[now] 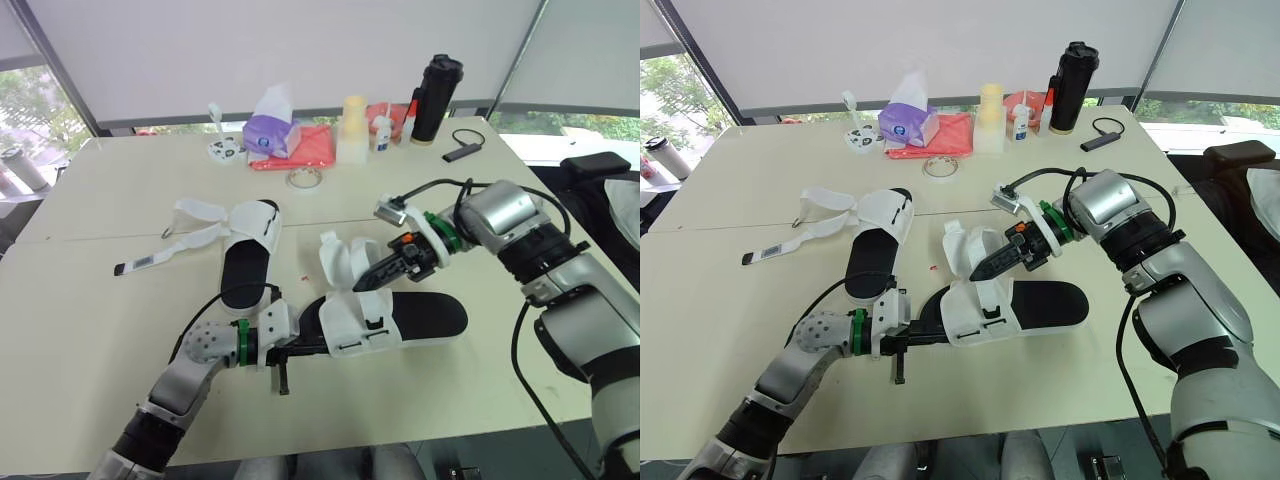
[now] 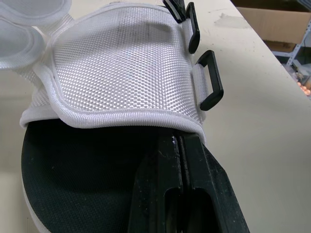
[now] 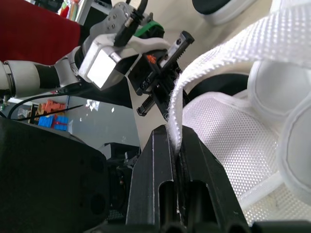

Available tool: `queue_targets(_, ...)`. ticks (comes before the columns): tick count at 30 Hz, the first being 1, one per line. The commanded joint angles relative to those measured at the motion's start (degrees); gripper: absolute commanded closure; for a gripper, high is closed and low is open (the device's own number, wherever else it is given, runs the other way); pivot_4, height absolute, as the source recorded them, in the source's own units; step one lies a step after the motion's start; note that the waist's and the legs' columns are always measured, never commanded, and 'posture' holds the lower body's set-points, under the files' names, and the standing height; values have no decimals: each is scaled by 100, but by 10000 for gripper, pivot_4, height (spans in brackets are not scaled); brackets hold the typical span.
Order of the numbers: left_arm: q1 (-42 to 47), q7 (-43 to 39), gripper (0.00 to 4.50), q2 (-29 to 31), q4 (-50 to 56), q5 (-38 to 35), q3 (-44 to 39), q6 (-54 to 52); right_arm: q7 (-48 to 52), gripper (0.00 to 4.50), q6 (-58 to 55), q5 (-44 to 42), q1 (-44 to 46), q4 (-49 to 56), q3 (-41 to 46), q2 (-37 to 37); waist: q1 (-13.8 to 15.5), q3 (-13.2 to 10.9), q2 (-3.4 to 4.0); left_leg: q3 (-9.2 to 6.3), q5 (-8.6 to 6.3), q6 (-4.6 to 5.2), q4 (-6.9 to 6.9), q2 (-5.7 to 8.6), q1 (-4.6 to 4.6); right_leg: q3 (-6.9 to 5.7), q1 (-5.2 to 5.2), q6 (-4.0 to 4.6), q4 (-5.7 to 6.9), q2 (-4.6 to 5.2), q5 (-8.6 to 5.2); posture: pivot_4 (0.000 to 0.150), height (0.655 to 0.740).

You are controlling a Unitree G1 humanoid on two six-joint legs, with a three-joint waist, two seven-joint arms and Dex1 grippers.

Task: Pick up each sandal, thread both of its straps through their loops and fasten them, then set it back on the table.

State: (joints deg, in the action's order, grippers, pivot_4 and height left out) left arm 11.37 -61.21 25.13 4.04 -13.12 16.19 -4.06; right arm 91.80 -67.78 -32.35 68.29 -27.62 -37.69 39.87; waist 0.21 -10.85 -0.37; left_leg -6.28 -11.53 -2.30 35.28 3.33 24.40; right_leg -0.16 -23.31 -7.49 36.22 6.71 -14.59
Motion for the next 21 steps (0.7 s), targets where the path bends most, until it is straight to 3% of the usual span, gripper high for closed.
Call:
queue_targets(1,-35,10,45000,-35,-4,43,117,21,70,44513,104,-59,42,169,-25,126,1,0,0,0,0,0,0,0,0,0,0,0,0,0,0,1500,7400)
queue_targets(21,-62,-7,45000,-11,-26,46,99,36,70,44513,-16,-197,-116,525,-131,249,-1,0,0,0,0,0,1,0,0,0,0,-3,1,0,2,1500,7400)
